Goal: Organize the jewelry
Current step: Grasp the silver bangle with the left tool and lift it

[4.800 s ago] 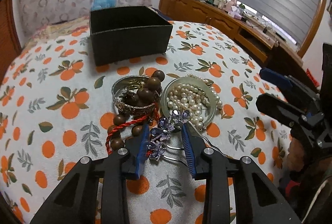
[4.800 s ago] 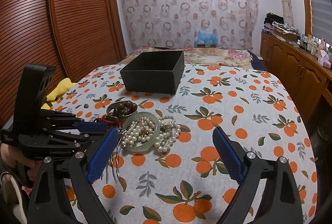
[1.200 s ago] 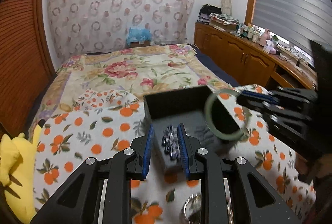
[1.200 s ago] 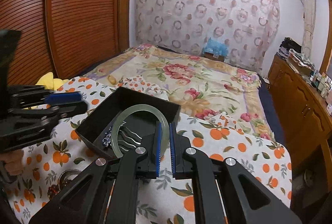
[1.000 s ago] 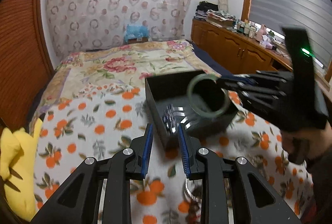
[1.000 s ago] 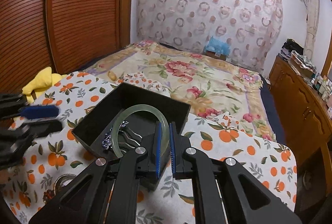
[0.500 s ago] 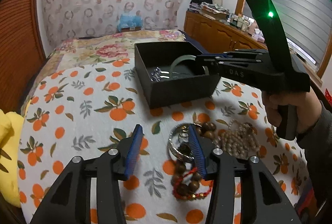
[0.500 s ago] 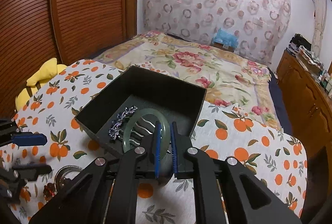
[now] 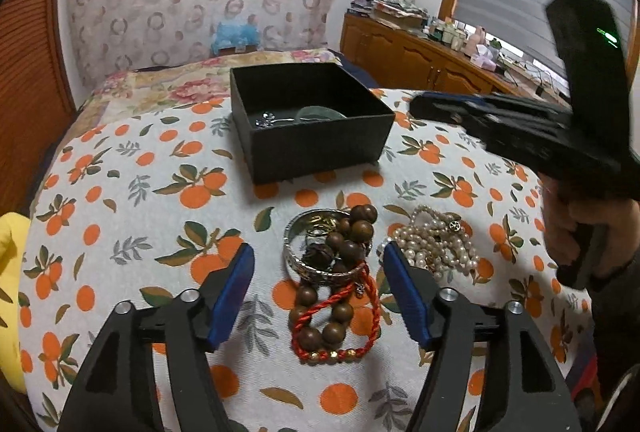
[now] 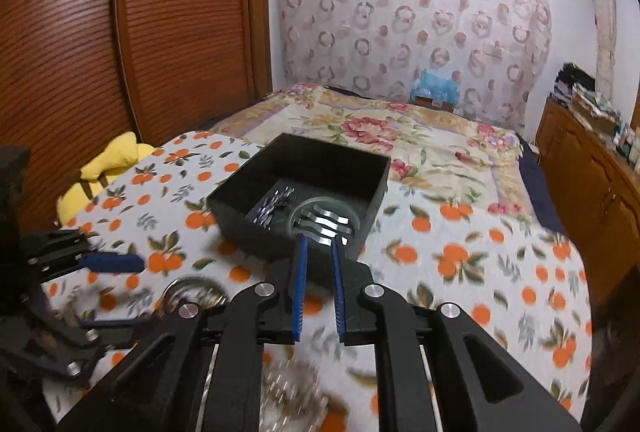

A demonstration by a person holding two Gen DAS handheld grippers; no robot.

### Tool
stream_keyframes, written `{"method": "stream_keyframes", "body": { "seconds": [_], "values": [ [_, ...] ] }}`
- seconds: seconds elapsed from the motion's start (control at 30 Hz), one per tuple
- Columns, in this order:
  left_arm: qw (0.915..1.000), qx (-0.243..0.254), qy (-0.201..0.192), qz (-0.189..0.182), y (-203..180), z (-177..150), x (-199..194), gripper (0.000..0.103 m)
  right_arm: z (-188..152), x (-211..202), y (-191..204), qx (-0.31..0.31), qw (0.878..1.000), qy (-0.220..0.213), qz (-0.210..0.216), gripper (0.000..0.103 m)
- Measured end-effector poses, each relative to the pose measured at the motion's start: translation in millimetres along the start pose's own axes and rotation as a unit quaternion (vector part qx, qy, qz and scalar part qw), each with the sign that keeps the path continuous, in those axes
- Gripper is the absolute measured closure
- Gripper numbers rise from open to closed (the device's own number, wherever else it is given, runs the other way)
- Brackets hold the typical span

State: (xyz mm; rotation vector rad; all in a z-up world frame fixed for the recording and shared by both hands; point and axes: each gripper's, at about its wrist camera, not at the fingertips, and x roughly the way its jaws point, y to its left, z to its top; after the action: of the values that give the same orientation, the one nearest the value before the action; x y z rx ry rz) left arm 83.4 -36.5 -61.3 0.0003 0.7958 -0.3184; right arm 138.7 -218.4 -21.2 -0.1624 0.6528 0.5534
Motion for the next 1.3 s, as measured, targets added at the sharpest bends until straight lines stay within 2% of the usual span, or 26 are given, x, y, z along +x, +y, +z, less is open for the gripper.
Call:
{"method": "stream_keyframes", "body": {
  "seconds": [0.1, 0.23, 0.4, 0.57, 0.63, 0.7, 0.73, 1.3],
  "values": [
    [0.9999, 0.008, 0.007, 0.003, -5, 1, 7, 0.032, -16, -11, 0, 0.014, 1.0, 0.001, 0.003, 0.079],
    [0.9991, 0.027, 0.029, 0.013, -13, 5, 23, 0.032, -29, -18, 0, 0.021, 1.0, 0.004, 0.003, 0.071],
    [0.997, 0.045, 0.055, 0.031, -20, 10, 43, 0.032, -40, -22, 1, 0.023, 1.0, 0.004, -0.007, 0.07],
    [0.9968, 0.045, 0.057, 0.032, -19, 12, 48, 0.032, -43, -25, -3, 0.026, 1.0, 0.005, -0.009, 0.07],
    [0.9971, 0.043, 0.056, 0.028, -19, 12, 48, 0.036, -45, -26, -3, 0.028, 1.0, 0.005, -0.008, 0.07],
    [0.9971, 0.044, 0.054, 0.031, -18, 11, 46, 0.047, -46, -26, -4, 0.029, 1.0, 0.006, -0.007, 0.07],
    [0.997, 0.045, 0.054, 0.03, -18, 10, 45, 0.047, -47, -26, -4, 0.03, 1.0, 0.007, -0.007, 0.07],
    [0.999, 0.023, -0.036, 0.016, -17, 13, -24, 0.047, -53, -23, 2, 0.031, 0.999, 0.017, -0.001, 0.07]
  ]
}}
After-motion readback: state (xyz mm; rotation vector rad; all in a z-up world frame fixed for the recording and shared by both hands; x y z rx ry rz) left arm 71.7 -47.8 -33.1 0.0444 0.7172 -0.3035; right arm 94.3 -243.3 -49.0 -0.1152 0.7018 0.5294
